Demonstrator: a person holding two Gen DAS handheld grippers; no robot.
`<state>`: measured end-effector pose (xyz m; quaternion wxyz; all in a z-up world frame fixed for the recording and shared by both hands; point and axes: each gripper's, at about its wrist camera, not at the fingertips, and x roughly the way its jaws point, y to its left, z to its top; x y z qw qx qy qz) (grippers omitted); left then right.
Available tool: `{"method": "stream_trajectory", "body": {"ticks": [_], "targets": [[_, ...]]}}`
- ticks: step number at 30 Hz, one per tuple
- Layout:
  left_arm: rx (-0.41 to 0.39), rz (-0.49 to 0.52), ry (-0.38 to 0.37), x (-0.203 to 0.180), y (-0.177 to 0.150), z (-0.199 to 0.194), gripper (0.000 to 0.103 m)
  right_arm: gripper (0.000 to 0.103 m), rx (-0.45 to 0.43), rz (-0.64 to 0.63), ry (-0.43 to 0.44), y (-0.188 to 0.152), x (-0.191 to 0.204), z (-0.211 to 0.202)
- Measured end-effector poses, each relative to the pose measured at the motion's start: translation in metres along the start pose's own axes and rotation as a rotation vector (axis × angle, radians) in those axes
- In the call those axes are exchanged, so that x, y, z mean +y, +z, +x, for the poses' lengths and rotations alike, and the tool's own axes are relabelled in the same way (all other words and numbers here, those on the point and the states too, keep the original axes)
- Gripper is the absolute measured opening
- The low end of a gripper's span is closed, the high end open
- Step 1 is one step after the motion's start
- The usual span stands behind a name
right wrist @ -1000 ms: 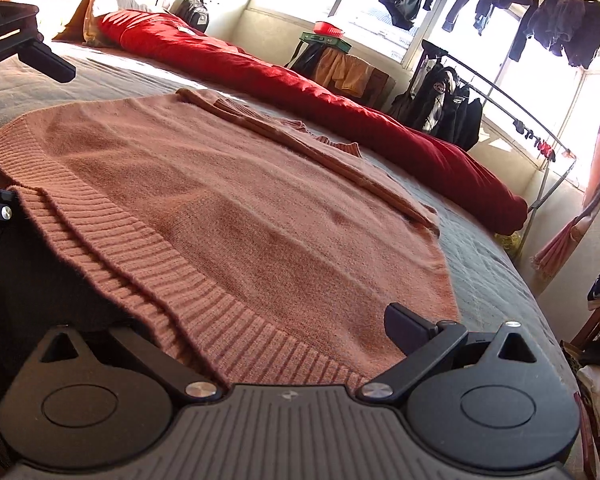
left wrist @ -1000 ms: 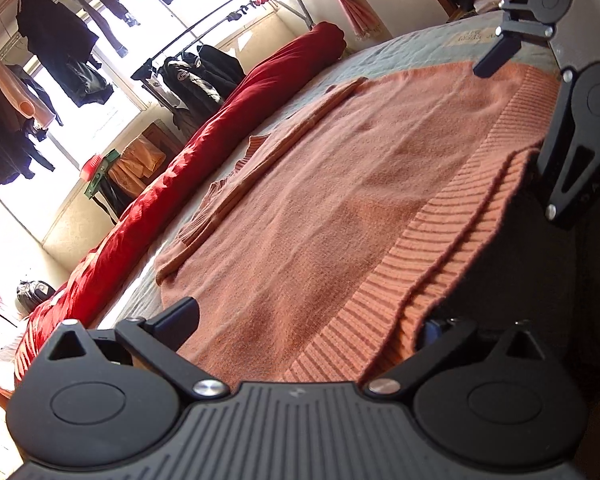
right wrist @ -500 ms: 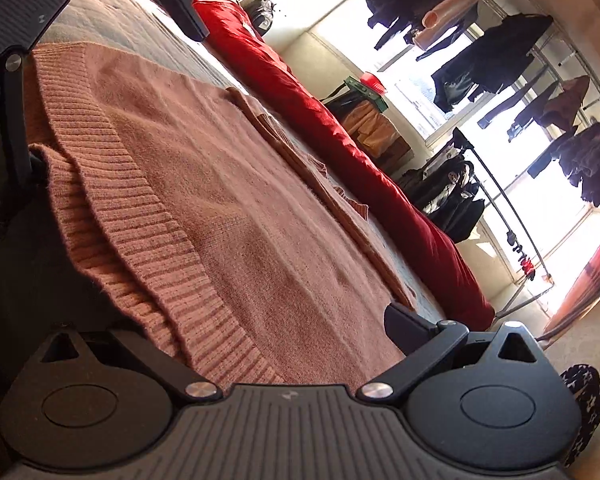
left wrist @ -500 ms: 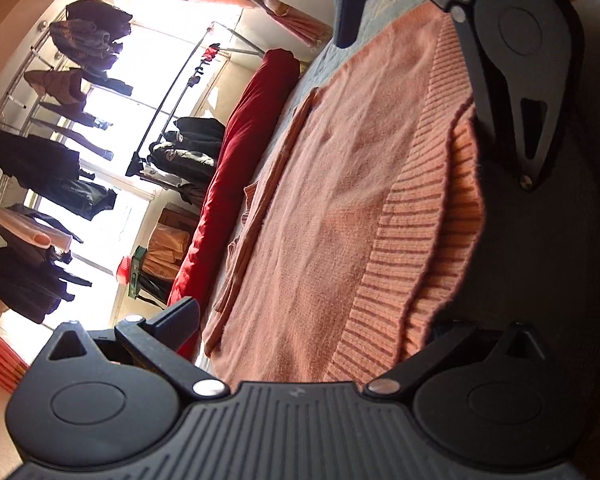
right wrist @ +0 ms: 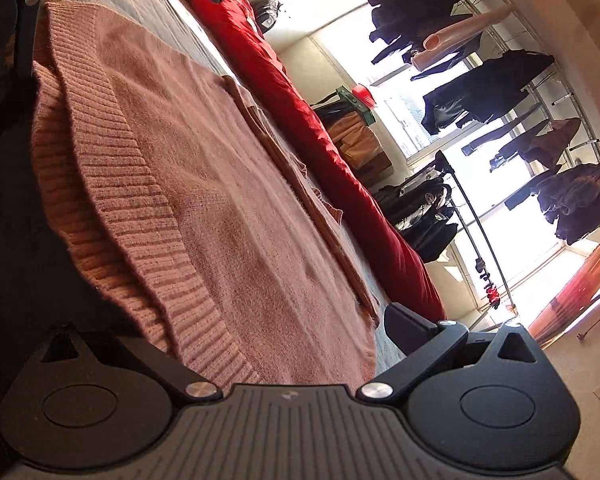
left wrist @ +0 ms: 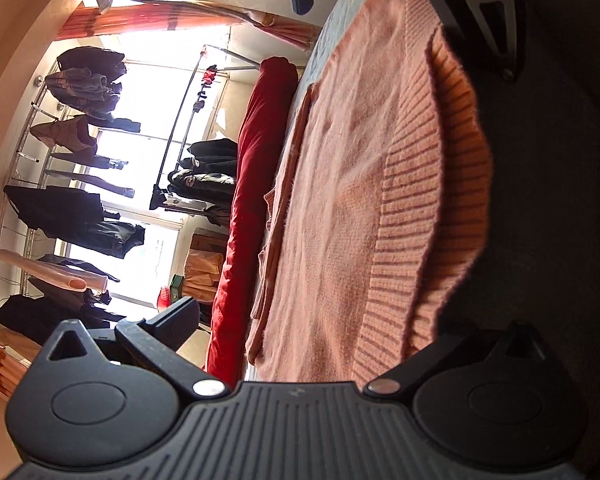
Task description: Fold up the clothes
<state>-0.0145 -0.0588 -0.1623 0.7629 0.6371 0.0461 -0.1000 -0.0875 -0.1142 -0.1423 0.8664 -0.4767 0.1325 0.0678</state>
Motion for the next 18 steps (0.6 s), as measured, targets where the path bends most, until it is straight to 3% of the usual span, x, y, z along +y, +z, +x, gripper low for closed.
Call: {"method": "stream_trajectory", "body": {"ticks": [10, 18], "targets": [[0.110, -0.001, 0.045, 0.005, -0.036, 0.011, 0.102, 0.103, 0.035, -0.016, -0.042, -0.018, -0.011, 0.007], [0.094, -0.014, 0.055, 0.001, -0.030, 0.012, 0.102, 0.103, 0.051, -0.018, -0.069, -0.028, -0.015, 0.012]]}}
